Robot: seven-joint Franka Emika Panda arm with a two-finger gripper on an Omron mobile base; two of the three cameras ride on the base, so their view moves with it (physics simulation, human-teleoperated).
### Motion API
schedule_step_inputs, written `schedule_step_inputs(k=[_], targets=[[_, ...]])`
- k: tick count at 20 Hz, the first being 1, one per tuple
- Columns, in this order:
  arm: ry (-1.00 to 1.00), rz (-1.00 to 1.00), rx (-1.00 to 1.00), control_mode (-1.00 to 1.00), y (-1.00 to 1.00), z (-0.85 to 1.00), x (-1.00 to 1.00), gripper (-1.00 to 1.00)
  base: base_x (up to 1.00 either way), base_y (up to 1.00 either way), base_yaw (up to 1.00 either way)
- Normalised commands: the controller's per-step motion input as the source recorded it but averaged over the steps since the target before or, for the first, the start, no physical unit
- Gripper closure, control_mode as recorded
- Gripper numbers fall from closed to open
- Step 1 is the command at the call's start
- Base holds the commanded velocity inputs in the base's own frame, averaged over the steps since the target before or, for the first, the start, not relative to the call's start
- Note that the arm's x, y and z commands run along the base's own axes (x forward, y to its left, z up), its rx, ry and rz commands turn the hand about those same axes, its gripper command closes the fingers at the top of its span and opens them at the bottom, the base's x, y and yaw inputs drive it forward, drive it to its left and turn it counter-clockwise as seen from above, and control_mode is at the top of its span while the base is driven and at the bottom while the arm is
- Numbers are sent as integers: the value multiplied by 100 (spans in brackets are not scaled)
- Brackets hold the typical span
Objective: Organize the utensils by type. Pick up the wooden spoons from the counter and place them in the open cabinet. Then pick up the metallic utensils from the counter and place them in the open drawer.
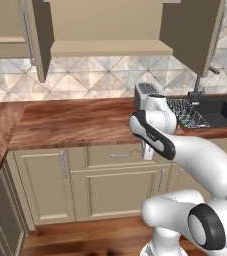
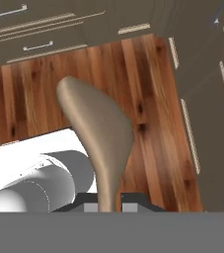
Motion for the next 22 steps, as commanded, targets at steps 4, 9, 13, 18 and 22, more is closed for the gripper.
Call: schedule_step_inputs(k=[4,9,13,18,22], targets=[[0,0,0,100,0,0,0,100,66,27,-7],[0,0,0,100,0,0,0,100,58,7,-9],[0,0,0,100,0,0,0,100,65,22,-11],[0,0,0,100,0,0,0,100,40,21,-10],[0,0,0,100,0,0,0,100,42,28,-8]])
